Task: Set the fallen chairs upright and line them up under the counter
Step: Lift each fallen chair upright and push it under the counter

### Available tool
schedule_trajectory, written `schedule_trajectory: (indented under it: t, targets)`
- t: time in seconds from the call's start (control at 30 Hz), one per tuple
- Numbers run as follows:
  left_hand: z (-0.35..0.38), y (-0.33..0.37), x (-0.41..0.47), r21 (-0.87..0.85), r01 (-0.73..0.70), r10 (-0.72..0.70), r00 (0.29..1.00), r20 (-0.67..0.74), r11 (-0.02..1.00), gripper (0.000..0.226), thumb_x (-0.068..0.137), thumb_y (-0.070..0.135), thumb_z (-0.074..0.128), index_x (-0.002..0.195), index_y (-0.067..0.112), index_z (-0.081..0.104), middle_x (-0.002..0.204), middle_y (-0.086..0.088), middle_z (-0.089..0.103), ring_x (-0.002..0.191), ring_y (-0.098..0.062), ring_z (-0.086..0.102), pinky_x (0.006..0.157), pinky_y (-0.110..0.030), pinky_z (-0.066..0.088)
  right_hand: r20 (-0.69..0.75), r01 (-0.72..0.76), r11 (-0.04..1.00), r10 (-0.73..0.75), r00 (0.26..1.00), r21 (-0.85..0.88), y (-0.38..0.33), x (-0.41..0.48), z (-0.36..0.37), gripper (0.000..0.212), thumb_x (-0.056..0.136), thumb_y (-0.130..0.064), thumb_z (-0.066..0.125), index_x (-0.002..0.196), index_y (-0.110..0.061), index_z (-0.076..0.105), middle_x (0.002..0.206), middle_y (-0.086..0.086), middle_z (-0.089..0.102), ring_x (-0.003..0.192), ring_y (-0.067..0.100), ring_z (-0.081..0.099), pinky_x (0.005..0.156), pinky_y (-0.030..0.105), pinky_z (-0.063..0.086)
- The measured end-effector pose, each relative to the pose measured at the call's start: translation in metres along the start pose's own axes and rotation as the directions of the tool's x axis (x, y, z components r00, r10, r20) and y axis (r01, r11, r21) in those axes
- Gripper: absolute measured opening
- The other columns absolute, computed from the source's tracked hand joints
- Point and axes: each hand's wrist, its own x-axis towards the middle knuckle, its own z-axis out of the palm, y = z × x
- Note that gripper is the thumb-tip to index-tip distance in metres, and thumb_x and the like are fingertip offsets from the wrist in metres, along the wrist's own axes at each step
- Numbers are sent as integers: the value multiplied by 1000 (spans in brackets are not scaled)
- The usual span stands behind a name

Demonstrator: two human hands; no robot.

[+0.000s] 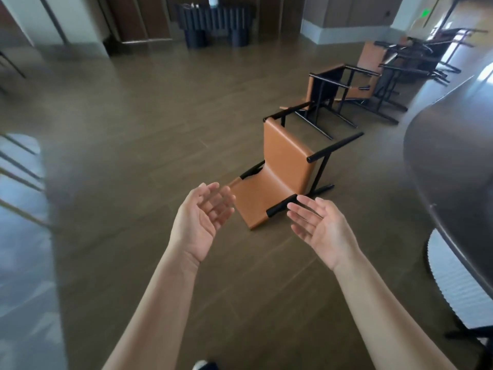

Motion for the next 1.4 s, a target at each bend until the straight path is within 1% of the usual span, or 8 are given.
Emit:
schedule_trajectory:
  t: [0.27, 0.53, 0.6, 0.73, 0.9, 1.13, 1.27, 1.4]
  targets:
    - [-51, 83, 131, 50, 73, -73, 997, -20, 996, 32, 97, 27, 46, 118, 7, 58, 115, -15, 69, 100, -29, 69, 85, -38, 53, -84, 34, 996, -27, 996, 85, 16, 116, 101, 35, 101, -33, 42, 119, -14, 64, 111, 8, 74, 110, 22, 67, 102, 41, 46]
    - [-80, 151, 266, 116, 148, -149, 989, 1, 982, 31, 98, 25, 45, 118, 8, 59, 115, -14, 69, 101, -29, 68, 86, -38, 53, -180, 40, 987, -11, 984, 157, 27, 215, 179, 36, 101, -34, 40, 120, -14, 64, 111, 8, 74, 107, 21, 69, 98, 39, 48]
    - [-76, 152, 296, 117, 172, -176, 984, 26, 978, 30, 98, 25, 44, 118, 8, 59, 114, -13, 70, 101, -28, 69, 87, -38, 53, -201, 70, 982, -34, 979, 175, 21, 239, 186, 35, 101, -33, 41, 119, -14, 64, 111, 8, 74, 106, 21, 70, 96, 38, 49]
    - [-50, 147, 375, 205, 246, -265, 962, 72, 947, 29, 98, 22, 43, 117, 6, 59, 112, -14, 70, 97, -26, 70, 87, -38, 53, -267, 115, 978, -65, 961, 175, 5, 305, 188, 33, 100, -32, 43, 118, -16, 65, 111, 6, 74, 105, 18, 70, 94, 38, 50]
    - [-18, 139, 471, 271, 307, -336, 940, 65, 912, 28, 98, 20, 43, 114, 6, 61, 107, -12, 72, 95, -24, 70, 88, -37, 52, -339, 71, 984, -12, 941, 163, -10, 394, 180, 32, 100, -31, 42, 118, -19, 66, 112, 4, 74, 106, 18, 69, 98, 38, 47]
    - [9, 152, 576, 291, 343, -373, 926, 53, 893, 27, 99, 18, 41, 109, 5, 63, 101, -11, 73, 92, -23, 71, 88, -36, 52, -400, 60, 985, 10, 917, 163, -38, 487, 181, 30, 97, -31, 48, 118, -18, 66, 111, 4, 74, 102, 17, 71, 90, 37, 50]
    - [8, 146, 630, 320, 385, -419, 907, 41, 866, 25, 98, 17, 43, 107, 6, 64, 100, -10, 74, 92, -23, 71, 87, -36, 53, -446, 52, 980, 41, 894, 194, -30, 527, 178, 30, 99, -30, 45, 116, -19, 67, 111, 3, 74, 103, 16, 70, 87, 36, 50]
    - [-9, 131, 677, 361, 458, -497, 867, 17, 812, 24, 97, 16, 43, 103, 6, 64, 96, -10, 74, 87, -21, 72, 86, -35, 52, -502, 14, 981, 86, 861, 193, -3, 560, 181, 29, 100, -29, 45, 116, -19, 67, 110, 2, 74, 101, 15, 71, 93, 37, 48]
